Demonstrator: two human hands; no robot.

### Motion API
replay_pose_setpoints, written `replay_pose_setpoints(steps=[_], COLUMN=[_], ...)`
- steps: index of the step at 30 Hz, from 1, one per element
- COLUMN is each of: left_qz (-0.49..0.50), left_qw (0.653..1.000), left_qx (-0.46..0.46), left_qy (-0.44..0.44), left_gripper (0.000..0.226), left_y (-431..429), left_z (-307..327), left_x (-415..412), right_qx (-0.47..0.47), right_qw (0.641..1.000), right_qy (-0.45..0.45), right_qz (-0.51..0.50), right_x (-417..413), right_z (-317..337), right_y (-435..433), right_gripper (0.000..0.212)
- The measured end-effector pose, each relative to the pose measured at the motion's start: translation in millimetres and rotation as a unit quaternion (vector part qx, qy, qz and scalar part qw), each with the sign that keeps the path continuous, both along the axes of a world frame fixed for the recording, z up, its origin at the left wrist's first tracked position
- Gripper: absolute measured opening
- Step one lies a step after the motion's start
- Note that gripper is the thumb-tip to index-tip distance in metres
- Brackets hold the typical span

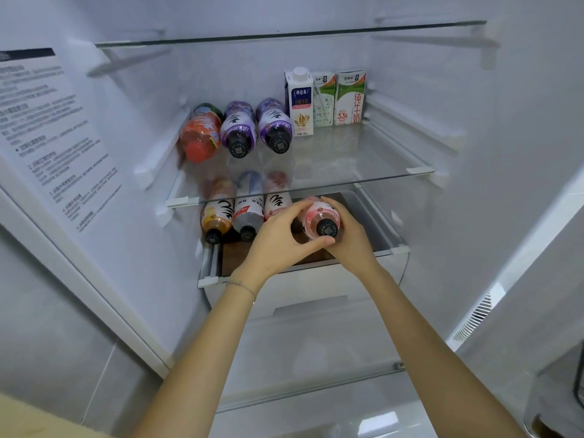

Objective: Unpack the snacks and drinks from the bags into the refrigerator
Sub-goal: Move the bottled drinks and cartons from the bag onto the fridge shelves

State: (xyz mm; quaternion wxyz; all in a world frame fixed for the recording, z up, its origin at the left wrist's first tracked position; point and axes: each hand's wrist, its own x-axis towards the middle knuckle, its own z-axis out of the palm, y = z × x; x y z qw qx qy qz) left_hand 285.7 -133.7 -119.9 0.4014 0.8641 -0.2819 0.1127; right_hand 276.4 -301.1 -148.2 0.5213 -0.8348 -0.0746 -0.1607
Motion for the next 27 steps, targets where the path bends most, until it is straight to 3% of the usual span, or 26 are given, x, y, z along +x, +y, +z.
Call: replay_pose_setpoints(steps=[3,7,12,16,20,27], left_qz=[0.004,0.009,0.018,0.016,0.033,0.037], left_qw=[1.000,0.998,0.996,0.992,0.989,0.986], left_qx=[0.005,0.052,0.082,0.103,0.127,0.154], left_qy=[-0.022,-0.031,-0.031,-0.068,-0.069,-0.051], left_gripper=[0.077,0.084,0.086,0.084,0.084,0.082], left_y=[-2,0,2,4,4,6], left_z=[1,-7,-15,-20,-19,-25], left_x=[1,7,17,22,26,43], right_qx=[0.004,0.013,0.106,0.068,-0.016,-0.051], right_qw=[1.000,0.998,0.983,0.973,0.975,0.985], right_qy=[0.024,0.048,0.102,0.144,0.157,0.131], right_qz=[0.019,0.047,0.111,0.165,0.155,0.098], right_x=[0,-3,-12,-8,-3,18], right_z=[0,-7,-11,-9,-7,-8], right_y=[-2,-8,-21,-33,-29,-22], right_gripper=[0.066,0.080,0.075,0.090,0.106,0.097])
